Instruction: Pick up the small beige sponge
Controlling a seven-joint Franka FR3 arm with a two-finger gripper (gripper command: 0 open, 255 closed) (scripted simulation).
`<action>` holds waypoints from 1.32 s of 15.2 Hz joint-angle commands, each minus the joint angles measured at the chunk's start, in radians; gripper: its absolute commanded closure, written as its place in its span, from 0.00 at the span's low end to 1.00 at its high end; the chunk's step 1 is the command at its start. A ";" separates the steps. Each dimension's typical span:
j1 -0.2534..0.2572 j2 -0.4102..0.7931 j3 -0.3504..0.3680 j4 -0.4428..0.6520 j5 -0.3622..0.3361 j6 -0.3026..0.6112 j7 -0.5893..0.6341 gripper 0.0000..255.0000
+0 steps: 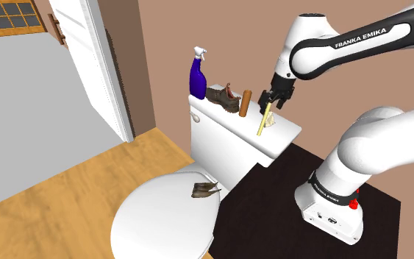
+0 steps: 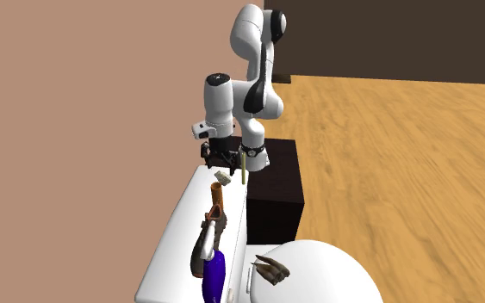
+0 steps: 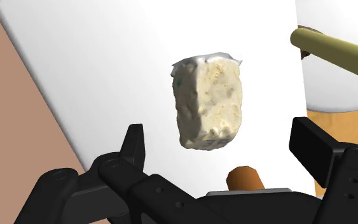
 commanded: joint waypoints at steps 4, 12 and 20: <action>-0.004 0.069 -0.013 -0.044 -0.013 0.115 0.002 0.00; -0.006 0.069 -0.014 -0.047 -0.014 0.117 0.001 1.00; -0.002 0.019 -0.005 -0.015 -0.004 0.035 0.000 1.00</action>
